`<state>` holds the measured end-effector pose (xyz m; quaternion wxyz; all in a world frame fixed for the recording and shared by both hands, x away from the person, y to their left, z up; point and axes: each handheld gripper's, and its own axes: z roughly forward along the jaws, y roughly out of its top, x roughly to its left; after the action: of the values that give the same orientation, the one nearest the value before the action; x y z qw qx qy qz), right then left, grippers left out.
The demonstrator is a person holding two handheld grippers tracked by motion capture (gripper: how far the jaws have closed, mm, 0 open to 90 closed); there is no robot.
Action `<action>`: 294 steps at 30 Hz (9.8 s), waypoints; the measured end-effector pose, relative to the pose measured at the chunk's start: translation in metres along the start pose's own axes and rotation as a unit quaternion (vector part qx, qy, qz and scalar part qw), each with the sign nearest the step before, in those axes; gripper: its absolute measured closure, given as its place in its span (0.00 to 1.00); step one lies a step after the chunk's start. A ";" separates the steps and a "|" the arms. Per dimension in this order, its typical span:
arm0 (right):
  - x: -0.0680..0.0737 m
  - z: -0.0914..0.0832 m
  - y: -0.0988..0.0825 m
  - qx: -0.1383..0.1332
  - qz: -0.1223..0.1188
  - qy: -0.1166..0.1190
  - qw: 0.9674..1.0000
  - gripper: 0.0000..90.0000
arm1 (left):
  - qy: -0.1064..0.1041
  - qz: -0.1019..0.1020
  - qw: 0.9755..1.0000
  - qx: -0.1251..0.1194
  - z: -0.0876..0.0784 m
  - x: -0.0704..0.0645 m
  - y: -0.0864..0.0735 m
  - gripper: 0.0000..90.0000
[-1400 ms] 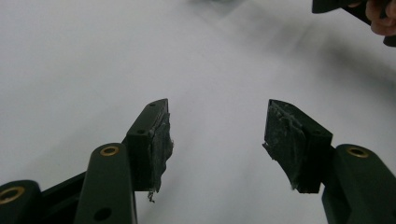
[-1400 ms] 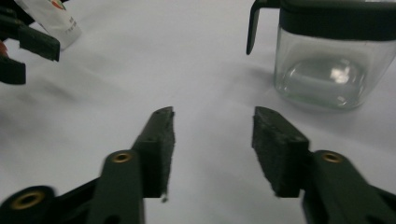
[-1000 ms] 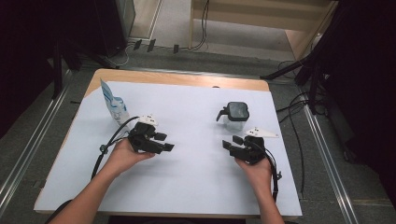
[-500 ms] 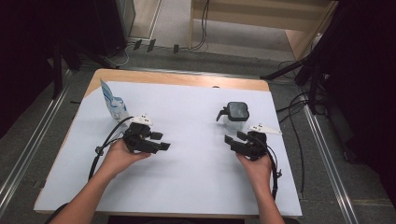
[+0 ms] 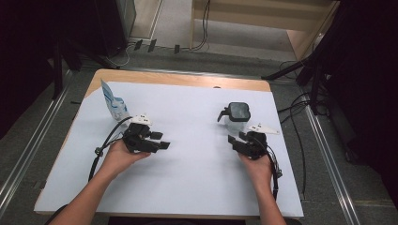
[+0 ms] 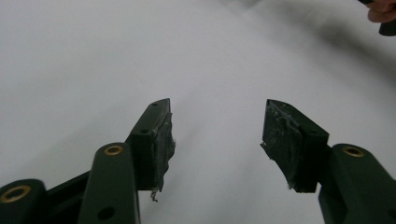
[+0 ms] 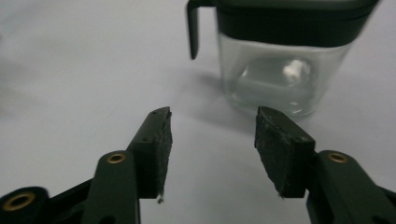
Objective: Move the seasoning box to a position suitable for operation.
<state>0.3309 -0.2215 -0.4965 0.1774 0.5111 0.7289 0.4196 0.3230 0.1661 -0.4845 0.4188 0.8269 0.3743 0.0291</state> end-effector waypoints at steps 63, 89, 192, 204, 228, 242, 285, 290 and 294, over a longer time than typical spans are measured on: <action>-0.017 0.069 0.036 -0.050 0.014 -0.103 0.993 0.12 | -0.008 -0.031 0.999 -0.006 -0.008 -0.007 -0.010 0.34; 0.000 0.042 0.041 -0.058 -0.013 -0.067 0.996 0.18 | -0.017 -0.025 0.999 0.010 -0.002 -0.001 -0.006 0.40; 0.081 0.002 -0.002 0.001 -0.073 0.145 0.987 1.00 | -0.061 -0.004 0.998 0.018 0.015 0.029 0.035 1.00; 0.080 0.020 -0.001 0.017 -0.073 0.139 0.988 1.00 | -0.074 0.032 0.996 0.027 0.033 0.032 0.038 1.00; 0.078 0.030 0.003 0.021 -0.050 0.148 0.987 1.00 | -0.069 0.017 0.997 0.025 0.033 0.024 0.034 1.00; 0.077 0.038 0.008 0.028 -0.051 0.154 0.986 1.00 | -0.092 0.026 0.995 0.028 0.038 0.007 0.029 1.00; 0.074 0.032 0.019 0.023 -0.058 0.142 0.988 1.00 | -0.095 0.050 0.993 0.049 0.032 -0.027 0.026 1.00; 0.074 0.018 0.014 0.018 -0.052 0.150 0.987 1.00 | -0.085 0.041 0.995 0.037 0.019 -0.013 0.027 1.00; 0.077 0.008 0.010 0.020 -0.051 0.155 0.986 1.00 | -0.080 0.024 0.996 0.012 0.009 0.004 0.030 1.00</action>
<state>0.3104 -0.1480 -0.4801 0.0734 0.4056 0.7809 0.4694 0.3468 0.1514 -0.4702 0.4365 0.8403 0.3198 -0.0317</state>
